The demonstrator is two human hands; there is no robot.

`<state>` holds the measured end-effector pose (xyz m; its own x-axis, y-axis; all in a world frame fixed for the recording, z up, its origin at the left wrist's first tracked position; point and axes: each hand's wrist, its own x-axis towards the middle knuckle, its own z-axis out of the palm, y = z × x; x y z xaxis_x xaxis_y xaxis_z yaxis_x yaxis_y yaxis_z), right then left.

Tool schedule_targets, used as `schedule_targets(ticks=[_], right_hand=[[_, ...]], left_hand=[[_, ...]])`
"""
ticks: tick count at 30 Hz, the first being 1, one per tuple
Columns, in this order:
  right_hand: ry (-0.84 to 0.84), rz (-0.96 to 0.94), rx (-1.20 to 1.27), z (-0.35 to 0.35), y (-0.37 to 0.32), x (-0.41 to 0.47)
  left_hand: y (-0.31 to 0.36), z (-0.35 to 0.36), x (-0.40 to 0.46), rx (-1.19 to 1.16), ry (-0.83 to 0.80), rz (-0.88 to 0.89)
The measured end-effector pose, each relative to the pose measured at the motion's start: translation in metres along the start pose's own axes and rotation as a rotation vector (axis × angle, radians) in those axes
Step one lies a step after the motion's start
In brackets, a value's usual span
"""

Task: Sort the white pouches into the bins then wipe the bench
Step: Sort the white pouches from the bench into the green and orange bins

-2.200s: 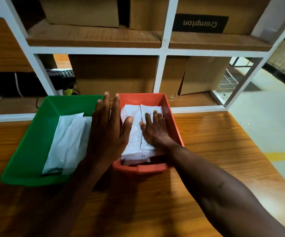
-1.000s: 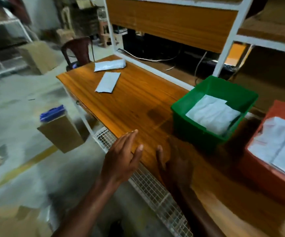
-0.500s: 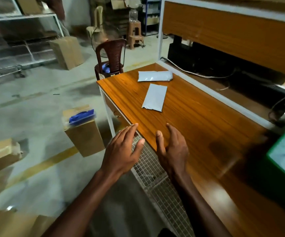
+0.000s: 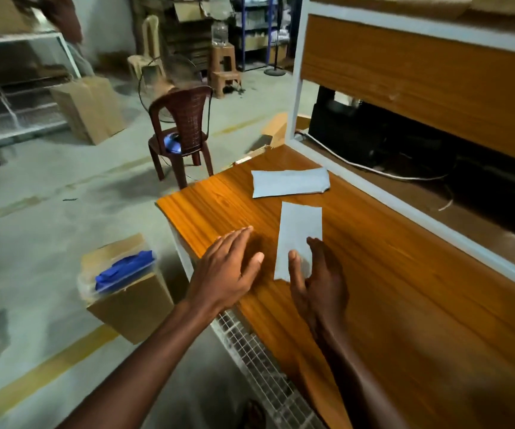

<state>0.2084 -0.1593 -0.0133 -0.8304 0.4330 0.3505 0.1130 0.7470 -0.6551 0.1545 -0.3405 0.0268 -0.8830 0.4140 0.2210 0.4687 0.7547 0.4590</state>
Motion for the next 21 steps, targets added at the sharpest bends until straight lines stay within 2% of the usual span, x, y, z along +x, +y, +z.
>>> schedule_targets(ticks=[4,9,12,18,21], right_hand=[[-0.001,0.107,-0.06,0.025,0.001,0.04],[0.09,0.166,-0.155,0.059,0.012,0.08],[0.021,0.194,-0.154,0.07,0.021,0.096],[-0.128,0.214,-0.33,0.089,0.041,0.102],[-0.148,0.27,-0.391,0.098,0.039,0.093]], left_hand=[[-0.028,0.005,0.073,-0.001,-0.073,0.015],[-0.052,0.022,0.161,0.016,-0.144,0.158],[-0.067,0.04,0.213,-0.018,-0.202,0.263],[-0.083,0.077,0.308,-0.023,-0.347,0.524],[-0.081,0.091,0.341,0.086,-0.468,0.721]])
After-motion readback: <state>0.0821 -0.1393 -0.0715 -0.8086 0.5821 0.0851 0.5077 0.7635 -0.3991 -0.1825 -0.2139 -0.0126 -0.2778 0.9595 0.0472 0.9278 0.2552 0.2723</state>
